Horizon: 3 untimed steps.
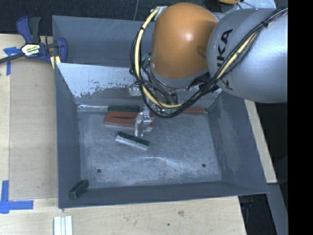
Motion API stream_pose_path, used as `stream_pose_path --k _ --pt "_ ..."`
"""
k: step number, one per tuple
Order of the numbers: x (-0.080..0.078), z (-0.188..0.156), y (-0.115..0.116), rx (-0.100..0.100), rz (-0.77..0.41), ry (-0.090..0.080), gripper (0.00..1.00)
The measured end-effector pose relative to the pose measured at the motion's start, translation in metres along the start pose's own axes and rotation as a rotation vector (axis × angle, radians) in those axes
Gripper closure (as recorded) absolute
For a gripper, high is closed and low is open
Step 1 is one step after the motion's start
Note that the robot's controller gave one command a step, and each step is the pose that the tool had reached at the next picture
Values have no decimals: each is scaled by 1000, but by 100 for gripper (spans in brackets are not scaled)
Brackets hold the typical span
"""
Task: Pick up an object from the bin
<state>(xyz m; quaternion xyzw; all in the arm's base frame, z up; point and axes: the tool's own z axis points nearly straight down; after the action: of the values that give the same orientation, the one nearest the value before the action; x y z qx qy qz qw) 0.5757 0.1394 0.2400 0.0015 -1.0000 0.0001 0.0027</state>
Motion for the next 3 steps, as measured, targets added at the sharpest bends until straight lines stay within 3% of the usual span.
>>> stream_pose_path --k 1,2,3 --pt "-2 -5 -1 -1 3 -9 0" --pt "-16 154 -3 -3 -64 -24 100" --pt "-16 156 -3 -5 -63 -28 100"
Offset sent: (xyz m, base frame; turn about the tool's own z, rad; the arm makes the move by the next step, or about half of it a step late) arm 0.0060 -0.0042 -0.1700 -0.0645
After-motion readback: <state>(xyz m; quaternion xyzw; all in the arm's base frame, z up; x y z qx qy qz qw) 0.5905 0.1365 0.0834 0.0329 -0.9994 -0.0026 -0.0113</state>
